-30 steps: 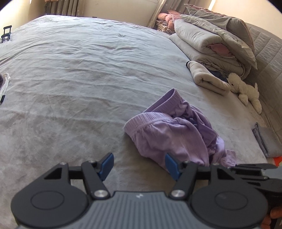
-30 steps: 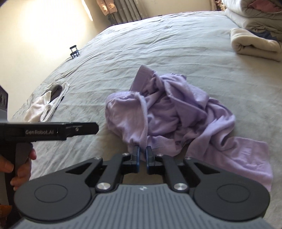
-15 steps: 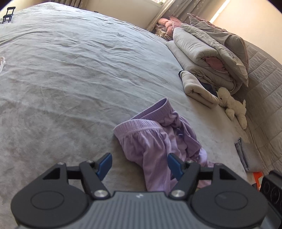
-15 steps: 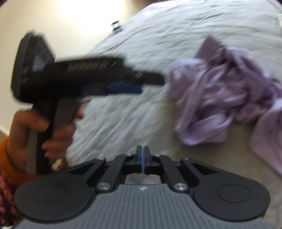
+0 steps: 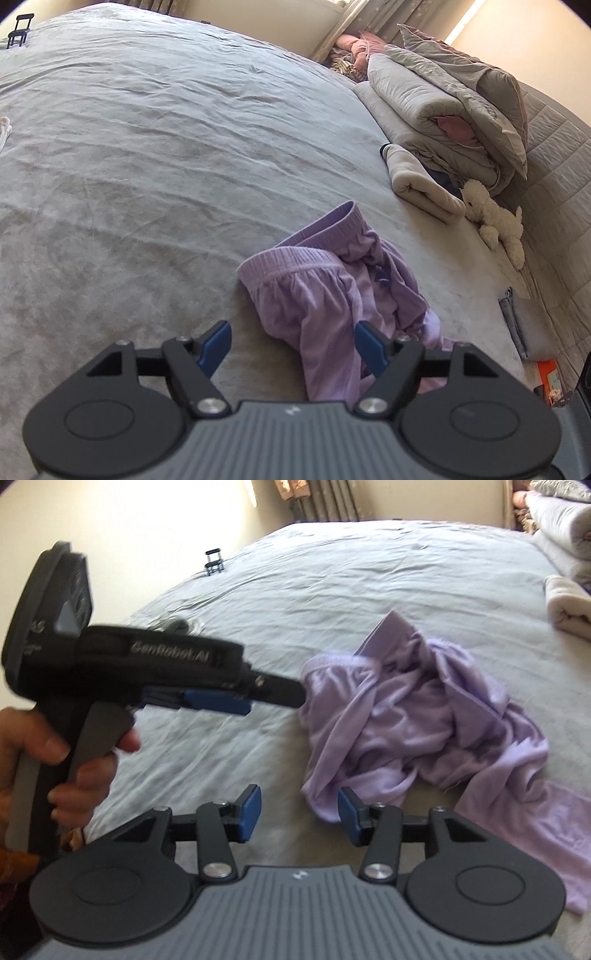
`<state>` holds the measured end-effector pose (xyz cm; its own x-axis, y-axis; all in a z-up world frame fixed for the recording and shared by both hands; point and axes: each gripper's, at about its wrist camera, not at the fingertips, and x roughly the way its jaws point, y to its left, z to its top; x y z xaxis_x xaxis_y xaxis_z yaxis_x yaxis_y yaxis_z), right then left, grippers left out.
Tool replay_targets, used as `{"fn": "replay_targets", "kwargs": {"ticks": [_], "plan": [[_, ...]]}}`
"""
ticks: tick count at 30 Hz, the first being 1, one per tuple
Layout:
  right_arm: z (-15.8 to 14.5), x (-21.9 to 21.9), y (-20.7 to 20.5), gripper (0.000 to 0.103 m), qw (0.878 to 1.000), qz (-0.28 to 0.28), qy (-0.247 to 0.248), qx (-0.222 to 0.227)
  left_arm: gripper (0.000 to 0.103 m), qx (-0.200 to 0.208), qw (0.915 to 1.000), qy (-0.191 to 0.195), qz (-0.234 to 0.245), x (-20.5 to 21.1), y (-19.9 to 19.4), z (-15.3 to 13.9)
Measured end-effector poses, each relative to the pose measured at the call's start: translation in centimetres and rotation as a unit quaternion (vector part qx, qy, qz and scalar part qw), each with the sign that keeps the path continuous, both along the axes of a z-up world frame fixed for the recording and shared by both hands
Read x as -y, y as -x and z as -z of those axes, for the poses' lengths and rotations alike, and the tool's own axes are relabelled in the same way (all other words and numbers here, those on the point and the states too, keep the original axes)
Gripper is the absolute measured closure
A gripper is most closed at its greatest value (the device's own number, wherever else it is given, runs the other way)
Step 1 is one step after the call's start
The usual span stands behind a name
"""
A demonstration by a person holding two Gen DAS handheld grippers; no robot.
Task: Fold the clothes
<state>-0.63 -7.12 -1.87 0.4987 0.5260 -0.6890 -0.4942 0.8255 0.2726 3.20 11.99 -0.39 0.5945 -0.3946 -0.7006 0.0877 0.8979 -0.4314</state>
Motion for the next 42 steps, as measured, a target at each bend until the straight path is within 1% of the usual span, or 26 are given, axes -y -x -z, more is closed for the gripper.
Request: {"fn": "replay_targets", "kwargs": {"ticks": [7,8,9,10,11,12,15,18,21,26,29,31,32,35,38,40,41,42], "plan": [[1.7,-1.0,-2.5,0.053,0.999,0.041,-0.005,0.003,0.028,-0.007,0.9998,0.014,-0.008,-0.5,-0.2,0.2],[2.0,-1.0,-2.7,0.056,0.999,0.045,-0.009,0.002,0.028,-0.008,0.9998,0.015,-0.010,-0.6,-0.2,0.2],[2.2,-1.1,-2.9,0.069,0.999,0.048,-0.015,0.002,0.028,-0.009,0.9998,0.015,-0.011,-0.7,-0.2,0.3],[2.5,-1.1,-3.0,0.077,0.999,0.049,-0.020,0.001,0.028,-0.010,0.9998,0.015,-0.012,-0.8,-0.2,0.3],[2.5,-1.2,-3.0,0.090,0.999,0.046,-0.024,0.000,0.028,-0.011,0.9997,0.017,-0.014,-1.0,-0.2,0.3],[2.6,-1.2,-2.9,0.095,0.999,0.041,-0.029,-0.001,0.028,-0.012,0.9996,0.019,-0.016,-1.2,-0.2,0.3],[2.2,-1.6,-2.3,0.097,0.999,0.015,-0.046,-0.003,0.028,-0.013,0.9994,0.024,-0.022,-1.8,-0.2,0.2],[1.6,-2.5,-1.4,0.097,0.997,-0.028,-0.063,-0.017,0.028,-0.013,0.9992,0.026,-0.027,-2.3,-0.1,0.1],[1.3,-3.3,-0.1,0.097,0.995,-0.073,-0.065,-0.038,0.028,-0.012,0.9992,0.023,-0.030,-2.8,-0.1,0.1],[1.6,-3.6,1.8,0.097,0.984,-0.132,-0.078,-0.088,0.028,-0.010,0.9995,0.014,-0.027,-3.1,-0.1,0.3],[1.6,-3.5,2.7,0.098,0.975,-0.163,-0.094,-0.115,0.028,-0.006,0.9999,0.012,-0.011,-2.7,-0.2,0.3],[1.4,-3.4,3.5,0.098,0.967,-0.187,-0.112,-0.132,0.028,-0.002,0.9999,0.012,0.005,-2.4,-0.2,0.2],[1.3,-3.4,3.9,0.098,0.965,-0.196,-0.112,-0.135,0.028,0.001,0.9998,0.010,0.014,-2.1,-0.1,0.2],[1.2,-3.6,4.7,0.097,0.968,-0.200,-0.087,-0.122,0.028,0.014,0.9990,0.002,0.043,-1.0,0.0,-0.1],[1.4,-3.2,4.6,0.090,0.971,-0.189,-0.076,-0.122,0.027,0.034,0.9964,-0.010,0.077,0.3,0.2,-0.2],[1.1,-2.7,4.6,0.090,0.973,-0.186,-0.071,-0.116,0.024,0.051,0.9932,-0.023,0.102,1.3,0.3,-0.3],[0.8,-2.4,4.6,0.082,0.975,-0.182,-0.068,-0.108,0.024,0.057,0.9915,-0.027,0.114,1.8,0.4,-0.3],[0.6,-1.9,4.5,0.060,0.978,-0.174,-0.065,-0.098,0.024,0.061,0.9900,-0.030,0.123,2.2,0.3,-0.3]]}}
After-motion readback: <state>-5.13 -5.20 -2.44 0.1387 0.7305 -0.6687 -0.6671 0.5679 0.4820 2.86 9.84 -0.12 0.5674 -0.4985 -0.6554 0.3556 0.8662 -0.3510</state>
